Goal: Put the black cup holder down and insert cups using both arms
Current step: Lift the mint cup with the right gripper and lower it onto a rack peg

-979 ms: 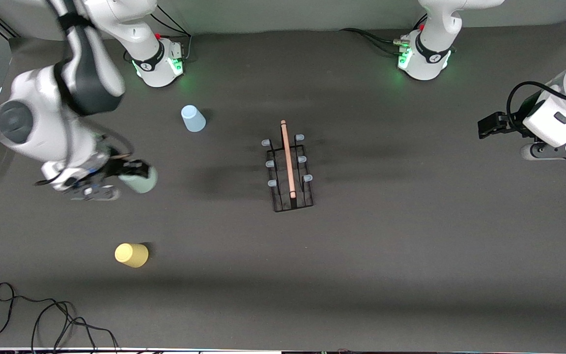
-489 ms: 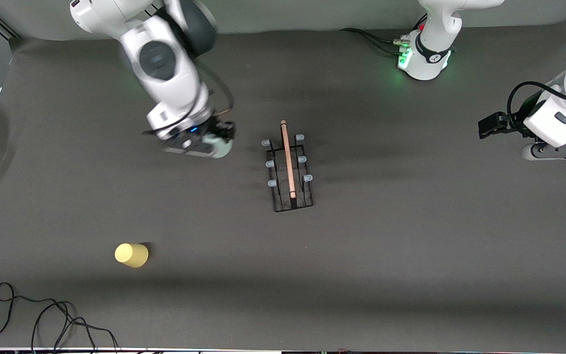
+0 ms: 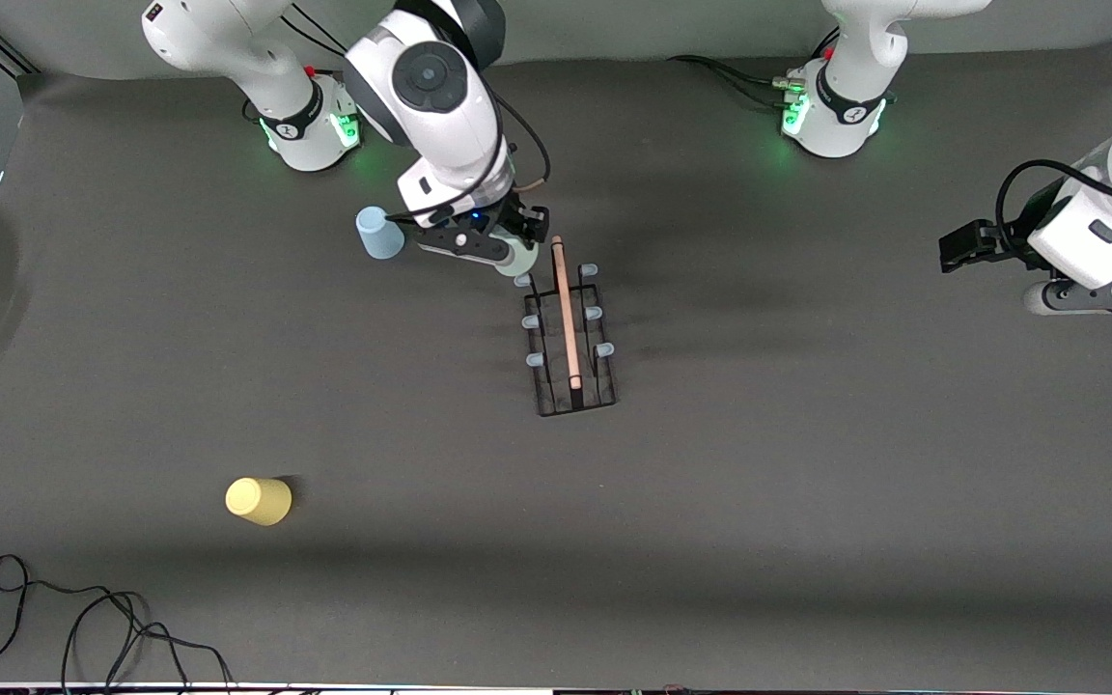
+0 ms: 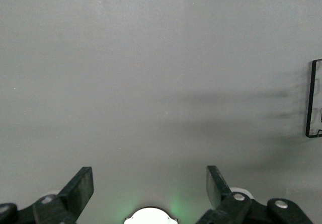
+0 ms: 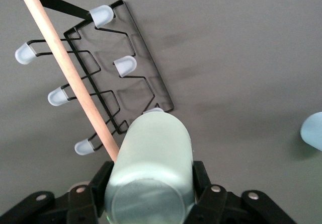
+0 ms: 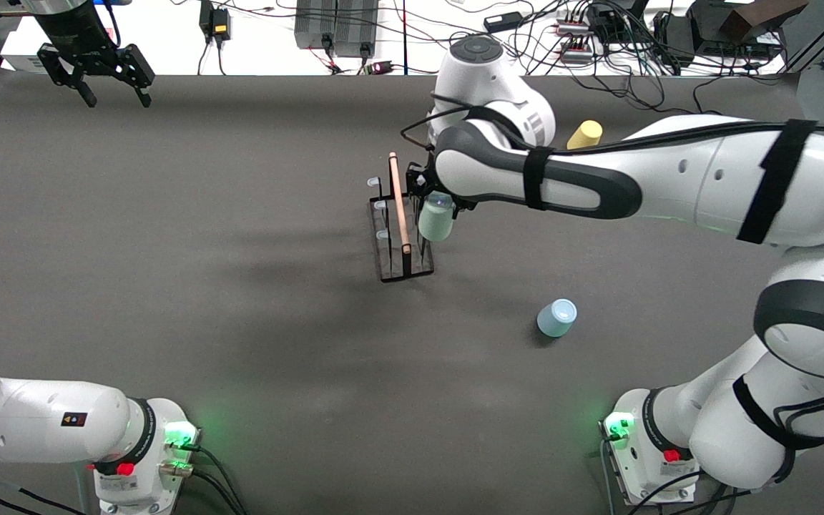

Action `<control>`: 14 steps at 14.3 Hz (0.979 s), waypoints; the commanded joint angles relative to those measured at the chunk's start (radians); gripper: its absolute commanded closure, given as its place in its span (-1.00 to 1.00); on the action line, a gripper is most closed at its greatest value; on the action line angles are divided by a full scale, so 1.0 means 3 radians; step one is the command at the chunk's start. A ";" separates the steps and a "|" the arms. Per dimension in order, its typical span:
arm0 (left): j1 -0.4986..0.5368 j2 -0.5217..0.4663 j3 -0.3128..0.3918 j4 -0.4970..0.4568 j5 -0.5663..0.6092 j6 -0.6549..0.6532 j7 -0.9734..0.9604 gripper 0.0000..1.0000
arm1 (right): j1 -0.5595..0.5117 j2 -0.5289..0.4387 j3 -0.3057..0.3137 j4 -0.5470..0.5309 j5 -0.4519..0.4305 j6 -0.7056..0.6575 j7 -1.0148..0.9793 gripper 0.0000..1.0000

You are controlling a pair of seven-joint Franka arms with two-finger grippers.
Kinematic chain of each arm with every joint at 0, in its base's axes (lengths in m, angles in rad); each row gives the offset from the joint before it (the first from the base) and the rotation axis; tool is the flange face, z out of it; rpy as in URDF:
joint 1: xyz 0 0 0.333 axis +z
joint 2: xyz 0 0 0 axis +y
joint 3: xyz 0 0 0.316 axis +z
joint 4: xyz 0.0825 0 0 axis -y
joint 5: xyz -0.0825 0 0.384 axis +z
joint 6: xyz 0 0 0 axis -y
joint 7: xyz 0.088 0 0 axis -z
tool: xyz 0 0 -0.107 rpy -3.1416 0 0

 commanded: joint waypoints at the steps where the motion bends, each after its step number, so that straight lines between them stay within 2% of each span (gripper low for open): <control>1: -0.0015 -0.0048 0.0000 -0.0022 0.0044 0.0024 0.0041 -1.00 | 0.0023 0.0155 -0.0051 0.0066 0.0048 0.0157 0.0065 0.30; 7: -0.0015 -0.0048 0.0000 -0.0022 0.0044 0.0024 0.0046 -1.00 | 0.0028 0.0370 -0.0056 -0.0056 0.0002 0.0581 0.0116 0.30; 12: -0.0015 -0.0043 0.0000 -0.0017 0.0039 0.0029 0.0046 -1.00 | 0.0023 0.0451 -0.0051 -0.0169 -0.0080 0.0684 0.0116 0.29; 13: -0.0015 -0.0043 0.0000 -0.0012 0.0034 0.0034 0.0046 -1.00 | 0.0023 0.0487 -0.0051 -0.0169 -0.0080 0.0699 0.0111 0.28; 14: -0.0015 -0.0043 0.0000 -0.0012 0.0034 0.0034 0.0046 -1.00 | 0.0023 0.0513 -0.0051 -0.0169 -0.0080 0.0730 0.0116 0.14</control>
